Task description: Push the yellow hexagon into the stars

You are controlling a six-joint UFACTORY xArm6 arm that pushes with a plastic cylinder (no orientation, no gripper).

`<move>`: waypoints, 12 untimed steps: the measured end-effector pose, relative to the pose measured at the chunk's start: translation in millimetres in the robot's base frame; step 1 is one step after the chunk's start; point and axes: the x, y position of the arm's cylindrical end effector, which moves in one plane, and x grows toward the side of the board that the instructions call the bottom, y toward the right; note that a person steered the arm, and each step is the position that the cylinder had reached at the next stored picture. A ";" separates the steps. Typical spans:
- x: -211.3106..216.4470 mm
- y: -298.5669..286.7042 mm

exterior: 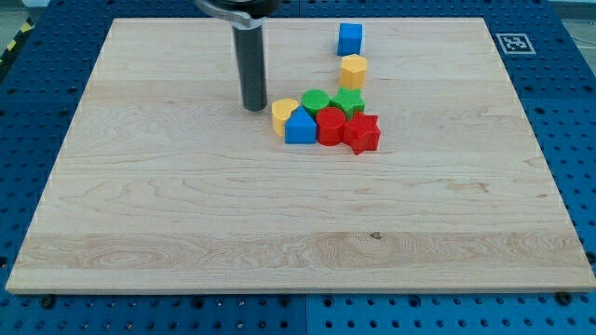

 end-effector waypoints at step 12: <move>-64.1 84.5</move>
